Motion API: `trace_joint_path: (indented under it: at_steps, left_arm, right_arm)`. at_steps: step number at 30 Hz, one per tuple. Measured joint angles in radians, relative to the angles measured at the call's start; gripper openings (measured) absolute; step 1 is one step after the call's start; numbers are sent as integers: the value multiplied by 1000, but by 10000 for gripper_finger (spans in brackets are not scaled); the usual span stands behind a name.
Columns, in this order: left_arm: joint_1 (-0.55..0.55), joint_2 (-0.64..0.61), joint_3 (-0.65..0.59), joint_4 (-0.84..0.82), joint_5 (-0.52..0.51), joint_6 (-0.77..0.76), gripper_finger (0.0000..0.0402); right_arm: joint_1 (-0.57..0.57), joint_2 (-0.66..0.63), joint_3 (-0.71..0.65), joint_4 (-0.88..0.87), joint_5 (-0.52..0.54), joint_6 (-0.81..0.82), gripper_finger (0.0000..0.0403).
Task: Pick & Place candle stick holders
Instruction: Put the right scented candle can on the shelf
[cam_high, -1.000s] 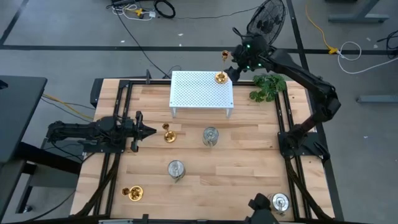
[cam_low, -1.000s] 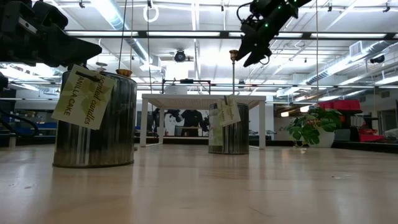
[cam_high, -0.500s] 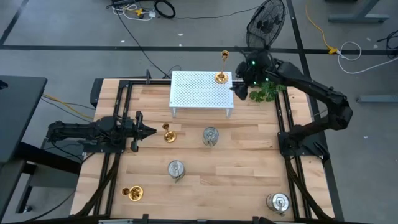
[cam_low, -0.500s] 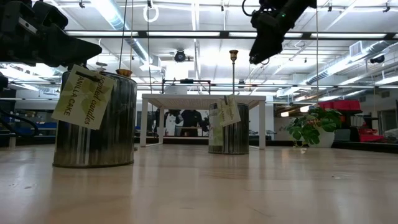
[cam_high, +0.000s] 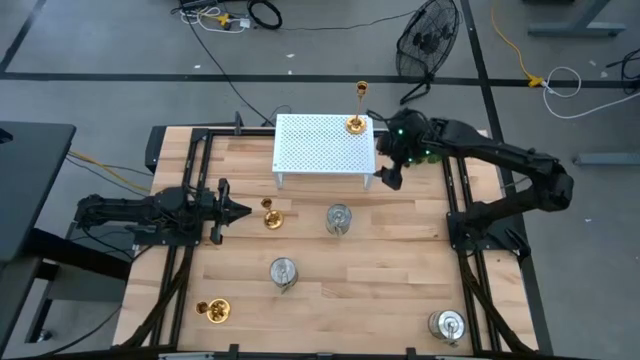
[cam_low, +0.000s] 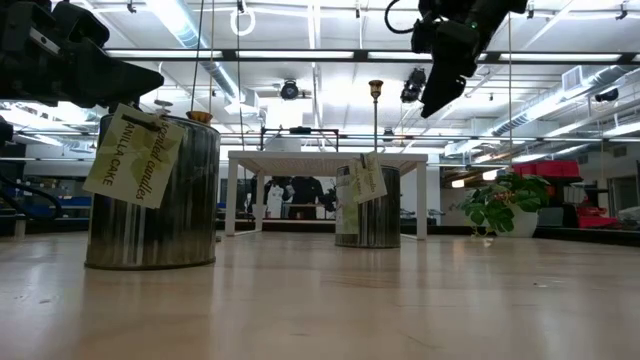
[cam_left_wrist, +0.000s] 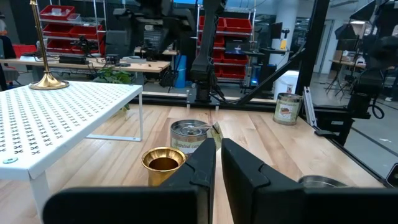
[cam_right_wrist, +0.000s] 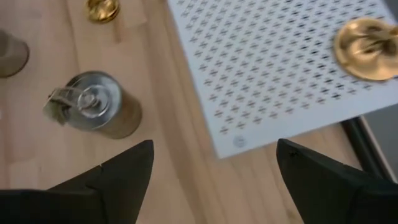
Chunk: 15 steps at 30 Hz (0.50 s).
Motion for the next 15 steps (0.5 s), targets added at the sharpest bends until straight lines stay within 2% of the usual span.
trace_joint_path:
  at_steps: [15]
  left_arm:
    - [0, 0, 0, 0, 0, 0, 32]
  right_arm:
    - [168, 8, -10, 43, -3, -18, 341]
